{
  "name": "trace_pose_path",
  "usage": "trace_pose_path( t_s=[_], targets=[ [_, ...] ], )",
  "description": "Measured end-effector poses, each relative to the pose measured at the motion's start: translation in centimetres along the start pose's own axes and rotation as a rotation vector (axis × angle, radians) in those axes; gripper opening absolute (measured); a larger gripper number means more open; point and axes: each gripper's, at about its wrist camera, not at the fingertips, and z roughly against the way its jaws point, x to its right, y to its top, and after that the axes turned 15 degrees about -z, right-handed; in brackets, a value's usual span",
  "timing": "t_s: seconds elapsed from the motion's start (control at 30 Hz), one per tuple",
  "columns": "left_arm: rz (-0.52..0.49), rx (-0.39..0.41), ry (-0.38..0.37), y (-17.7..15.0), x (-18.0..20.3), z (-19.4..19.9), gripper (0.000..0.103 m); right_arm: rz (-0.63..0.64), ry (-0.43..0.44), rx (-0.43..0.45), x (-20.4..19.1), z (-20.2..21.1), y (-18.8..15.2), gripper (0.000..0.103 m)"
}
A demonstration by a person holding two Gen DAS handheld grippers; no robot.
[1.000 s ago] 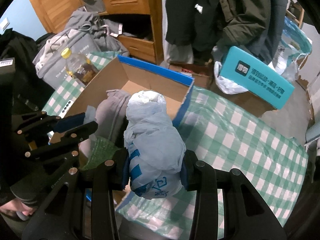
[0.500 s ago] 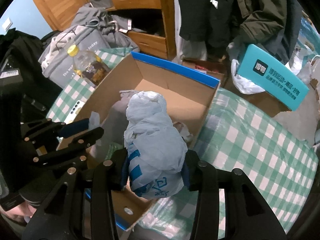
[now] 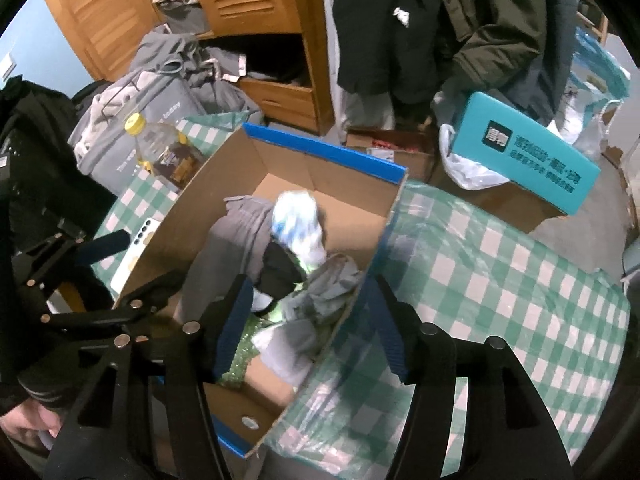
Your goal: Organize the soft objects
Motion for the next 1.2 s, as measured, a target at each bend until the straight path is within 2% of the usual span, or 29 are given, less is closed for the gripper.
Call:
trace_pose_path(
  t_s=[0.1, 0.27, 0.33, 0.5, 0.73, 0.97, 1.03, 1.2],
  targets=[
    [-0.010, 0.022, 0.010, 0.2, 0.2, 1.0, 0.080, -0.002, -0.016, 0.019, 0.2, 1.0, -0.1, 0.061],
    [-0.025, 0.050, 0.003, 0.6, 0.8, 2.5, 0.082, -0.006, -0.022, 0.061, 0.7, 3.2, -0.3, 0.062],
    [-0.023, 0.059, -0.002, 0.6, 1.0, 3.0, 0.087, -0.009, -0.023, 0.079, 0.8, 4.1, -0.4, 0.062],
    [-0.029, 0.088, -0.004, 0.9, 1.6, 4.3, 0.088, -0.010, -0.022, 0.116, 1.3, 5.9, -0.8, 0.063],
    [-0.045, 0.098, 0.000, 1.1, 2.7, 5.3, 0.094, -0.013, -0.034, 0.160, 2.2, 8.0, -1.9, 0.063],
    [-0.071, 0.124, -0.005, 1.4, 4.2, 6.5, 0.096, -0.021, -0.042, 0.182, 3.3, 9.1, -2.7, 0.063],
    [-0.076, 0.135, -0.006, 1.5, 4.5, 6.8, 0.102, -0.028, -0.040, 0.183, 3.7, 9.2, -2.9, 0.063],
    [-0.080, 0.167, -0.008, 1.9, 5.1, 7.7, 0.102, -0.033, -0.053, 0.193, 4.6, 9.6, -3.2, 0.063]
  ],
)
